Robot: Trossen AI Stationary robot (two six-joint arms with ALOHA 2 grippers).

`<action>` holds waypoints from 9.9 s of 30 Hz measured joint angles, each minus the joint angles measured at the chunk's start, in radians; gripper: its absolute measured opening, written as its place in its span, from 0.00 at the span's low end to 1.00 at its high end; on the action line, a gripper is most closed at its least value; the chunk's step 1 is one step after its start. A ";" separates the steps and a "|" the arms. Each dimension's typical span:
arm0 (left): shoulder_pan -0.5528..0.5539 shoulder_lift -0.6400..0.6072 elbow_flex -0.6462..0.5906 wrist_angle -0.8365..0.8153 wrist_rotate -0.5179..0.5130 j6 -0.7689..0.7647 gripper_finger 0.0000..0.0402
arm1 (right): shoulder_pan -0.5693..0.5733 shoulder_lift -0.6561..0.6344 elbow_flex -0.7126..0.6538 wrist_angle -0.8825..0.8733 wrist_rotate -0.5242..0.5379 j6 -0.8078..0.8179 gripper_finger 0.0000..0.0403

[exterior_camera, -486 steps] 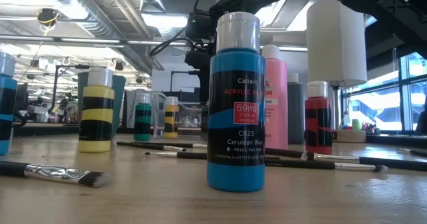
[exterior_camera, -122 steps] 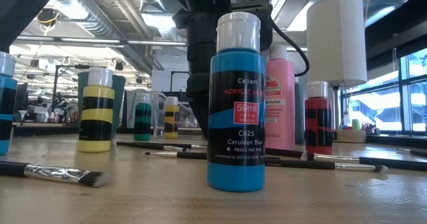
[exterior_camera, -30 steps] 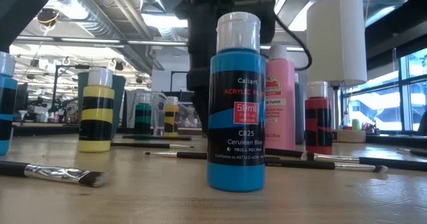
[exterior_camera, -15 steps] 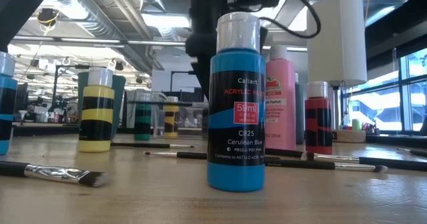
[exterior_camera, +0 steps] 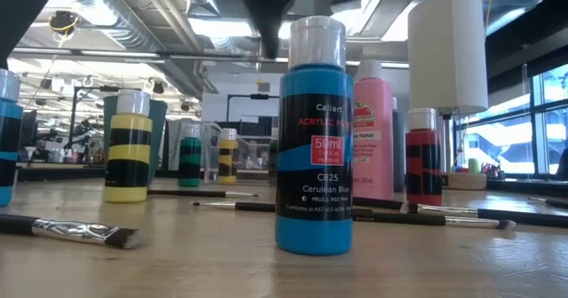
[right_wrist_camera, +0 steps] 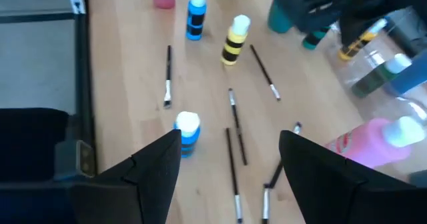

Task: Pick & Place Paint Supplies
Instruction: Put the black paint brush into the green cup, then put the pink paint bottle into the transparent bin

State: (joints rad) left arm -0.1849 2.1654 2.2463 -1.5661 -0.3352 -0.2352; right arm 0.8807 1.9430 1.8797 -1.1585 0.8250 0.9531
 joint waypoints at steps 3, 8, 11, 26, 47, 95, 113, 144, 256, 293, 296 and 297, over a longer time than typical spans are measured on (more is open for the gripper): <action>-0.020 -0.043 0.042 -0.004 0.042 0.015 0.01 | 0.007 0.000 0.000 0.028 0.001 0.004 0.64; -0.034 -0.099 0.050 -0.005 0.019 0.013 0.00 | 0.029 0.000 0.000 0.051 0.009 0.003 0.64; -0.036 -0.161 0.051 -0.005 0.011 0.003 0.01 | 0.041 0.000 0.000 0.060 0.009 0.003 0.64; -0.276 -0.455 -0.007 -0.004 -0.402 -0.094 0.00 | 0.051 0.001 0.000 0.066 0.047 0.000 0.64; -0.284 -1.260 -1.151 0.879 -0.341 0.052 0.00 | 0.032 0.003 0.000 0.063 0.068 -0.031 0.64; -0.054 -1.971 -1.936 1.569 -0.210 0.421 0.00 | -0.010 0.003 -0.068 0.073 0.077 -0.045 0.64; -0.053 -1.996 -2.099 1.666 -0.314 0.383 0.00 | -0.010 0.003 -0.068 0.078 0.077 -0.052 0.64; -0.053 -1.996 -2.171 1.664 -0.441 0.307 0.06 | -0.024 0.003 -0.068 0.075 0.079 -0.055 0.64; -0.056 -1.996 -2.171 1.959 0.034 0.036 0.49 | -0.567 0.003 -0.097 -0.273 -0.355 0.347 0.64; -0.056 -1.996 -2.171 1.958 0.034 0.037 0.49 | -0.568 -0.001 -0.153 -0.236 -0.370 0.317 0.29; -0.056 -1.996 -2.171 1.958 0.034 0.037 0.49 | -0.572 -0.003 -0.165 -0.241 -0.368 0.317 0.29; -0.056 -1.996 -2.171 1.958 0.034 0.037 0.49 | -0.572 -0.003 -0.169 -0.242 -0.365 0.317 0.29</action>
State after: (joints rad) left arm -0.2410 0.1697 0.0750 0.3923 -0.3009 -0.1982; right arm 0.3092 1.9400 1.7111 -1.4003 0.4597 1.2696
